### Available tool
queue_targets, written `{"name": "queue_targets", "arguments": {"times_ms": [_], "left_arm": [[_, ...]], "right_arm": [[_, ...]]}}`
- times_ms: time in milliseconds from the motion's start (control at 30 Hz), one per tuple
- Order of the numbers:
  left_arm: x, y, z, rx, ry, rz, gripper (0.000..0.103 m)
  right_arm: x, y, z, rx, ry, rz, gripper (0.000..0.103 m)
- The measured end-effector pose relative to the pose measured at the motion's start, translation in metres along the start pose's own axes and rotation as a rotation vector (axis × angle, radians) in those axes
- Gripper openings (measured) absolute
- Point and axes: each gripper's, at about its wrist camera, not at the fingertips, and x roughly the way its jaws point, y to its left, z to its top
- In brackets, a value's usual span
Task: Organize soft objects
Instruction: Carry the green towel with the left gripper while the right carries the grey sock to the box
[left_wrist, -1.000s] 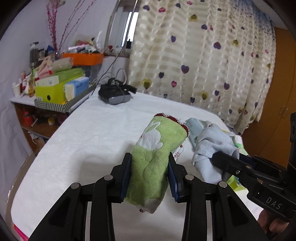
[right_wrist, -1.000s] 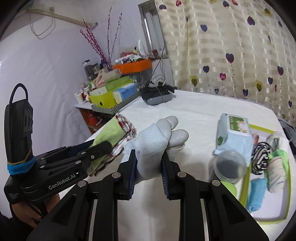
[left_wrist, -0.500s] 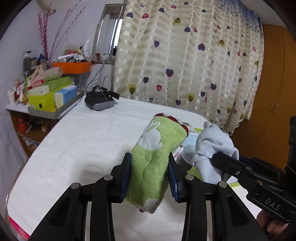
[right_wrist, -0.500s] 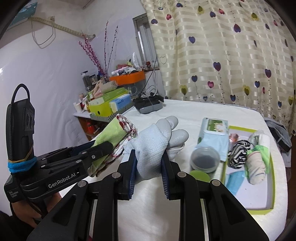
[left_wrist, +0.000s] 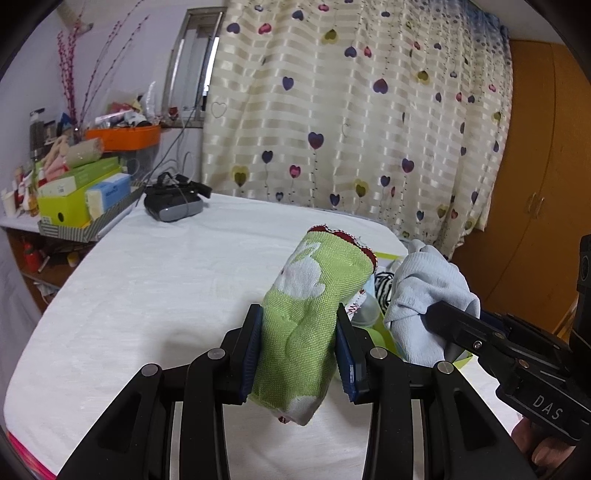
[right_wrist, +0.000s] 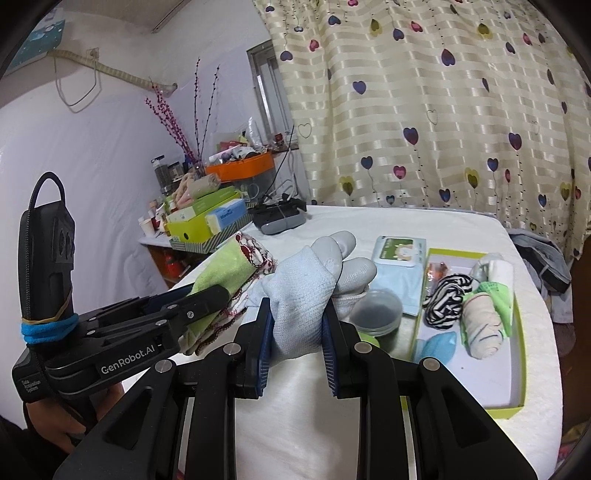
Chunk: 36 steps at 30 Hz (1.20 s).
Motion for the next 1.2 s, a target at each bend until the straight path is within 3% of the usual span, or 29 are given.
{"name": "queue_targets", "arguments": {"times_ms": [933,1200], "left_arm": [[0.051,-0.081,-0.004,0.090,0.074,-0.120,0.035],[0.072,-0.097,-0.007,0.096,0.112,-0.156,0.035]], "right_arm": [[-0.023,-0.083,-0.013,0.124,-0.003,-0.116,0.025],[-0.029,-0.118,-0.020,0.179,0.002,-0.185,0.025]]}}
